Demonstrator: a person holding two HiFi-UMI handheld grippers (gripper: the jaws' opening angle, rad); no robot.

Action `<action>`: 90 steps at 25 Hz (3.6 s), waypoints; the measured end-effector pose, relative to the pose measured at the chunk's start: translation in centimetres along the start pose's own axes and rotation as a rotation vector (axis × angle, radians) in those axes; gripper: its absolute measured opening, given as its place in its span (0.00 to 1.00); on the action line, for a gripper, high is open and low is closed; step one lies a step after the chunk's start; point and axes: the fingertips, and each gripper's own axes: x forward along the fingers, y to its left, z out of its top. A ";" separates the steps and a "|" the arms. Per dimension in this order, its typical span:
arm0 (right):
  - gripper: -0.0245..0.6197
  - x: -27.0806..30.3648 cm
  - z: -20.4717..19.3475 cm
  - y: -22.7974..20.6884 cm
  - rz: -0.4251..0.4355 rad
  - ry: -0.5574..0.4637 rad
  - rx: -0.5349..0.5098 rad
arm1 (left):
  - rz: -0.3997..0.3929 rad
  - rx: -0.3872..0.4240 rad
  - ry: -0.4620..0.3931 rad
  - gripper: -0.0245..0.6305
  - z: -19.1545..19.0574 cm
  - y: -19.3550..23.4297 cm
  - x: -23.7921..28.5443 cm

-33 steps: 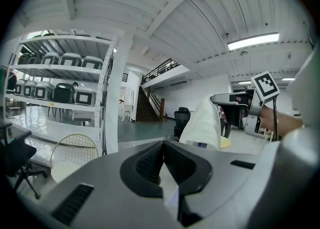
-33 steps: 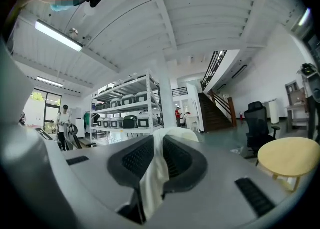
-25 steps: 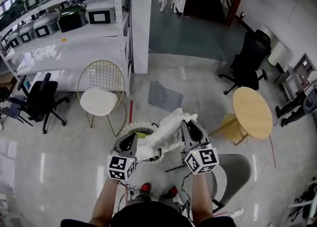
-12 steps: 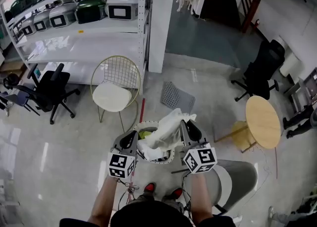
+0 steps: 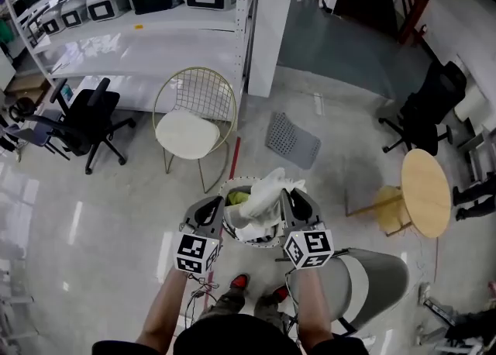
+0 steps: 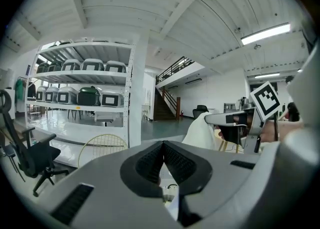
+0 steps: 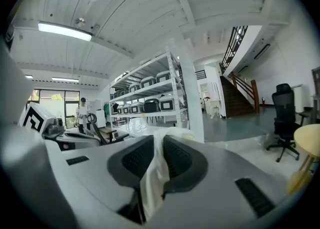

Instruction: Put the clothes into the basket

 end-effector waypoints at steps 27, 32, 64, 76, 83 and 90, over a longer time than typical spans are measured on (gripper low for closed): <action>0.17 7.4 -24.9 -2.6 0.035 0.371 0.084 | 0.067 -0.135 0.210 0.05 -16.8 2.8 4.0; 0.17 8.1 -31.1 -3.4 0.045 0.442 0.103 | 0.075 -0.156 0.260 0.05 -21.4 2.4 5.2; 0.46 8.2 -35.0 -4.0 0.084 0.442 0.132 | 0.095 -0.188 0.337 0.05 -25.9 0.4 5.6; 0.36 4.0 -26.3 -3.0 0.072 0.332 0.068 | 0.079 -0.120 0.237 0.05 -19.1 -2.0 3.6; 0.21 0.8 -19.5 -3.7 0.017 0.230 0.035 | 0.068 -0.073 0.158 0.05 -13.6 -3.6 2.2; 0.12 -3.4 -13.3 -4.4 -0.033 0.142 0.007 | 0.005 -0.016 0.092 0.05 -8.3 -6.9 1.5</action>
